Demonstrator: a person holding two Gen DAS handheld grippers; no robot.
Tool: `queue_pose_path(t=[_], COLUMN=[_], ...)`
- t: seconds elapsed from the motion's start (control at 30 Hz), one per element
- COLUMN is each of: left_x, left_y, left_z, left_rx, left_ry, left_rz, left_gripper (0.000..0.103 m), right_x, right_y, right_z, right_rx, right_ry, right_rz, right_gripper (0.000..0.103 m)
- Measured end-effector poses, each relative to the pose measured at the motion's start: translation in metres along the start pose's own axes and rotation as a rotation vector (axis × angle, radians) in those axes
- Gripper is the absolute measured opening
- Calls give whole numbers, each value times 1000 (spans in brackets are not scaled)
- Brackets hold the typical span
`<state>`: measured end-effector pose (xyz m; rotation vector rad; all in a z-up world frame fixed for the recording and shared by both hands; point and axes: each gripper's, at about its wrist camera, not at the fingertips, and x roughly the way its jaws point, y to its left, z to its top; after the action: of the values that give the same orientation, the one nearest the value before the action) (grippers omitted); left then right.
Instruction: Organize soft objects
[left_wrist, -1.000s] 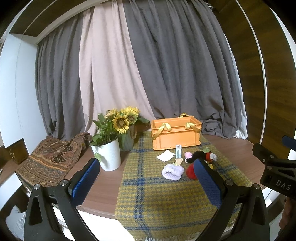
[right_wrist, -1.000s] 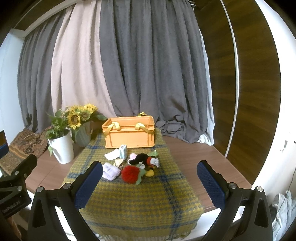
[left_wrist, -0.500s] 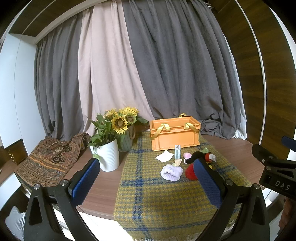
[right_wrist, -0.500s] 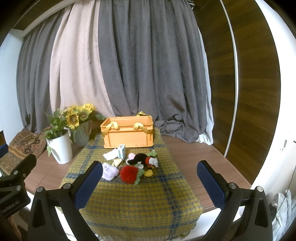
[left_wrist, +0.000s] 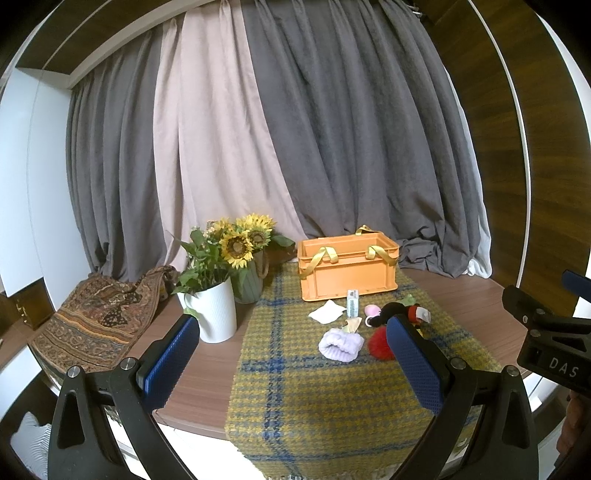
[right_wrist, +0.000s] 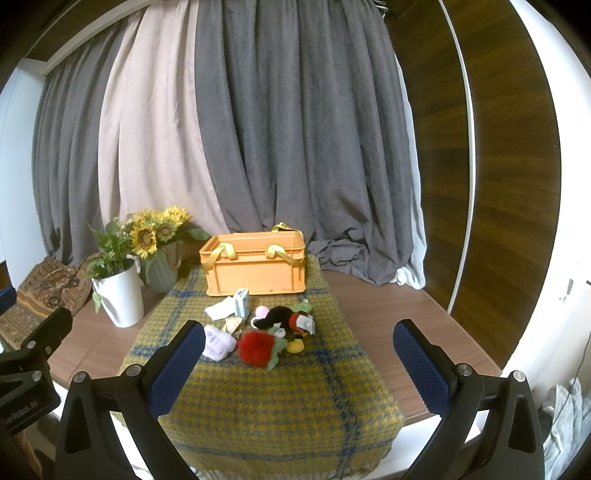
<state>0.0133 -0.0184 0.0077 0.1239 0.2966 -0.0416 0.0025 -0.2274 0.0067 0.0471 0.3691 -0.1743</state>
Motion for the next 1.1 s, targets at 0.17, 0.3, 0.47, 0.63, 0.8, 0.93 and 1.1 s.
queue_pose_path(t=[0.17,0.3,0.47,0.63,0.8,0.93,1.1], left_x=[3,3,3,3,5,16,40], left_y=[-1,-3,-3,-4,-4,-3,-3], left_z=[2,0,0,-2,-3,-5,-4], left_rx=[0,1,0,1,-3,-5,-2], left_ry=[2,-4,-2,-4,5,24,54], left_rz=[-8,-13,-13,-14,-25,-52,-70], left_gripper=[103,103,103,103,103,103,103], right_x=[0,0,1,3,6,12,30], right_y=[0,0,-1,-2,-3,-4,3], right_z=[0,0,1,0,-1,-5,-7], right_rx=[0,2,2,5,6,4,12], right_ry=[0,1,2,2,8,19,48], right_rz=[0,1,1,0,4,-1,-9], right_gripper=[103,103,103,103,103,103,103])
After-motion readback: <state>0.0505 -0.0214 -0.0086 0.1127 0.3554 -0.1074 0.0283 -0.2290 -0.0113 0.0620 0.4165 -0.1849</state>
